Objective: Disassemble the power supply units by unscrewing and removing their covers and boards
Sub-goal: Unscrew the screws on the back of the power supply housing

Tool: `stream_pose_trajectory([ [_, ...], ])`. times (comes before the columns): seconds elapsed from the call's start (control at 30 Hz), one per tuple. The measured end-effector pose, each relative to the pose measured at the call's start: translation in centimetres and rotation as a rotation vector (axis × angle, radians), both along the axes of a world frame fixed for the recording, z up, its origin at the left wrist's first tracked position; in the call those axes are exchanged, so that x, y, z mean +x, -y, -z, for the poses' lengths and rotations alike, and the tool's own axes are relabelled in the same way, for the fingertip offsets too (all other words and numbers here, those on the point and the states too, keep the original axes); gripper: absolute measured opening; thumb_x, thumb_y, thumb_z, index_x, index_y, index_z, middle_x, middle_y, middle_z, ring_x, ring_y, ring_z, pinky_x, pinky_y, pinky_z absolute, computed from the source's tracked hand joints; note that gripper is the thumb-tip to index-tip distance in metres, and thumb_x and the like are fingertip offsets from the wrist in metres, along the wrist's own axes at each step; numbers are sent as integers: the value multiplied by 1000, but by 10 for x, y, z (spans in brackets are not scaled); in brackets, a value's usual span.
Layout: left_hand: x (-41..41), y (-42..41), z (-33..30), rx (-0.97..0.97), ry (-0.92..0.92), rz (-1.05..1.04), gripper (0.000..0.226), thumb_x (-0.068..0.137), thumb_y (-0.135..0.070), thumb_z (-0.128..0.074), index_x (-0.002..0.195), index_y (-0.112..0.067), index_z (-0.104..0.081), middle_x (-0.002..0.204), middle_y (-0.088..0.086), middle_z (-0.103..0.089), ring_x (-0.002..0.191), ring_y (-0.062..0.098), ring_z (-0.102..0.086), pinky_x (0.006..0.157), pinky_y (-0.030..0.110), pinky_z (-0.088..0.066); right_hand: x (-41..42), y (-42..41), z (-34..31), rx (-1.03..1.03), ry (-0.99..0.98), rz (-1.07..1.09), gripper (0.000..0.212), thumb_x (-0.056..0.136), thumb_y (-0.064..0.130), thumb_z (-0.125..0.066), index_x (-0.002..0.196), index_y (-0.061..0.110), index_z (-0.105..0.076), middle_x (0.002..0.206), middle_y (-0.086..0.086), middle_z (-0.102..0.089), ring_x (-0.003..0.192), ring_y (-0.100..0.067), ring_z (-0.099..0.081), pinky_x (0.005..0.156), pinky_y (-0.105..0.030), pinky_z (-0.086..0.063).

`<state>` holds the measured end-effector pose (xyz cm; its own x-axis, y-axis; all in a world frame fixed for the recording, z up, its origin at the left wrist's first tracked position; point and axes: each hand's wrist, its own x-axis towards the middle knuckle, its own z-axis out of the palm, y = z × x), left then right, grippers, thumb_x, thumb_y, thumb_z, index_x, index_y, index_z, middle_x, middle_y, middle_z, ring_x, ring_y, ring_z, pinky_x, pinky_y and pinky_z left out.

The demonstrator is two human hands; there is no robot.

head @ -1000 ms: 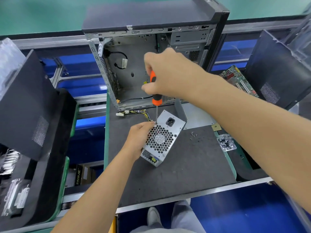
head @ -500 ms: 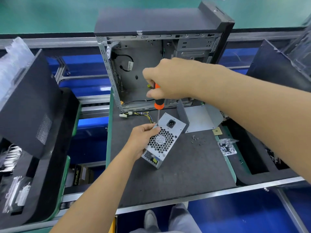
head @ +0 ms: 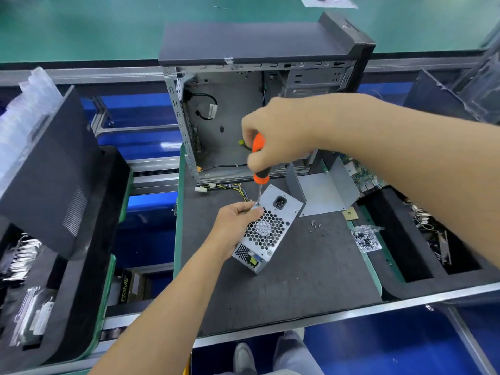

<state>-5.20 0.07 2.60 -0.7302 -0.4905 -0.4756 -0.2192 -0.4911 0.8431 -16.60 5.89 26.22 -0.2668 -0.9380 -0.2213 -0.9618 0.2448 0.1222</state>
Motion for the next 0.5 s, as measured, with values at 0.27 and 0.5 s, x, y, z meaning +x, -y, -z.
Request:
stream_pose_trajectory([
  [0.27, -2, 1, 3, -11, 9, -4, 18, 91, -12, -73, 109, -7, -72, 97, 12, -78, 87, 30, -76, 71, 40, -62, -8, -7, 3, -28, 23, 82, 49, 83, 69, -53, 90, 21, -55, 78, 1, -45, 76, -26, -58, 64, -36, -48],
  [0.5, -3, 1, 7, -27, 14, 0, 17, 91, -13, -73, 108, -9, -72, 96, 10, -78, 85, 28, -76, 70, 40, -61, -3, -11, 0, -108, -74, 260, 74, 86, 82, -27, 80, 11, -48, 74, -6, -38, 60, -23, -40, 54, -33, -32],
])
